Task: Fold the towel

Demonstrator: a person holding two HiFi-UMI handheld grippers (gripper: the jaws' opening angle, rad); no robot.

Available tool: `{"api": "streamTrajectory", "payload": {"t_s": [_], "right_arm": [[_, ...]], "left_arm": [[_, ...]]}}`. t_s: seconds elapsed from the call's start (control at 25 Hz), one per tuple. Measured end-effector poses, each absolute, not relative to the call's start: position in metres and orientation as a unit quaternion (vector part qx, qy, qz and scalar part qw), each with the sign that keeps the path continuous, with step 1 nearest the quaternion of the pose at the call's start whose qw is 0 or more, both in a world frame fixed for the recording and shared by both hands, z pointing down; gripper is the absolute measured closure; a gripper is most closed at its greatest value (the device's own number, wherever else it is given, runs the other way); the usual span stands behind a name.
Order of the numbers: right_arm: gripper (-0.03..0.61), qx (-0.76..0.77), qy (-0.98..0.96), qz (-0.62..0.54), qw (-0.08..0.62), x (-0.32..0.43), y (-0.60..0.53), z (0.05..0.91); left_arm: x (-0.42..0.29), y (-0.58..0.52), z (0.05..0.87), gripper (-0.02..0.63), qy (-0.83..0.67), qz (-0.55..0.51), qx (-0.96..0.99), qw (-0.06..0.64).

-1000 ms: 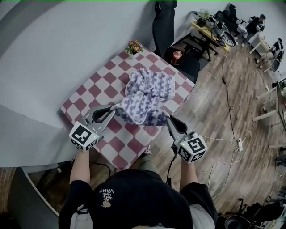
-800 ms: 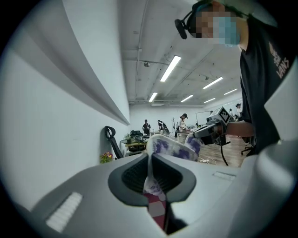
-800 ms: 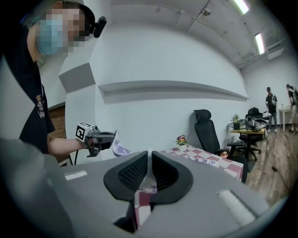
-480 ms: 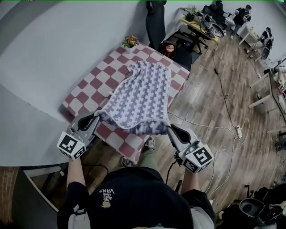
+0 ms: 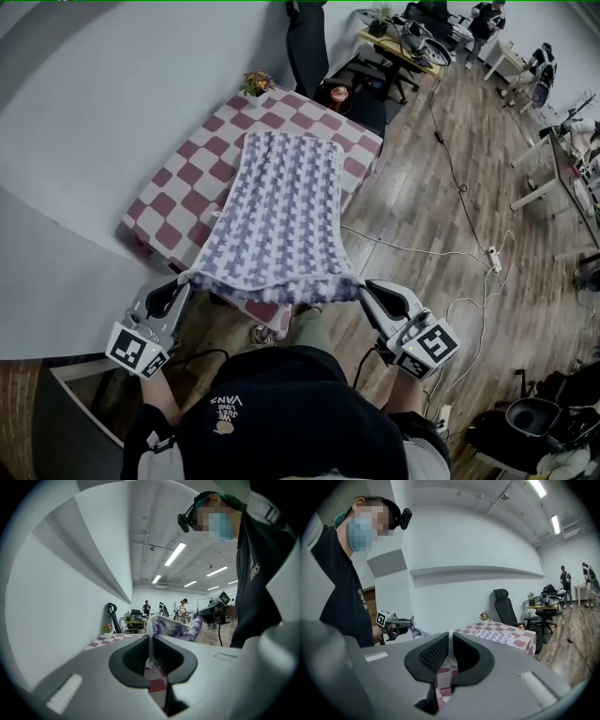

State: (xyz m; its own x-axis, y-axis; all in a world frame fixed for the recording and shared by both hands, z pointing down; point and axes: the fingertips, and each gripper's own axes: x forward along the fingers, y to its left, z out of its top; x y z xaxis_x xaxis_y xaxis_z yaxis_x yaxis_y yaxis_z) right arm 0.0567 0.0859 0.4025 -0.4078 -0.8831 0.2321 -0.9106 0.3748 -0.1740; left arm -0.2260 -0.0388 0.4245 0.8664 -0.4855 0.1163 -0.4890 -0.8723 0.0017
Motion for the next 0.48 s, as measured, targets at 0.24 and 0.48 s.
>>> {"api": "streamTrajectory", "payload": {"t_s": [0.24,0.48], "right_arm": [[0.545,0.543,-0.829,0.128,0.027,0.068,0.075,0.391],[0.545,0.568,-0.814,0.123,0.024,0.102,0.032,0.414]], "left_arm": [[-0.219,-0.050,0.416,0.589,-0.256,0.072,0.964,-0.008],[-0.186,-0.108,0.422,0.589,-0.285,0.066,0.956,-0.024]]}}
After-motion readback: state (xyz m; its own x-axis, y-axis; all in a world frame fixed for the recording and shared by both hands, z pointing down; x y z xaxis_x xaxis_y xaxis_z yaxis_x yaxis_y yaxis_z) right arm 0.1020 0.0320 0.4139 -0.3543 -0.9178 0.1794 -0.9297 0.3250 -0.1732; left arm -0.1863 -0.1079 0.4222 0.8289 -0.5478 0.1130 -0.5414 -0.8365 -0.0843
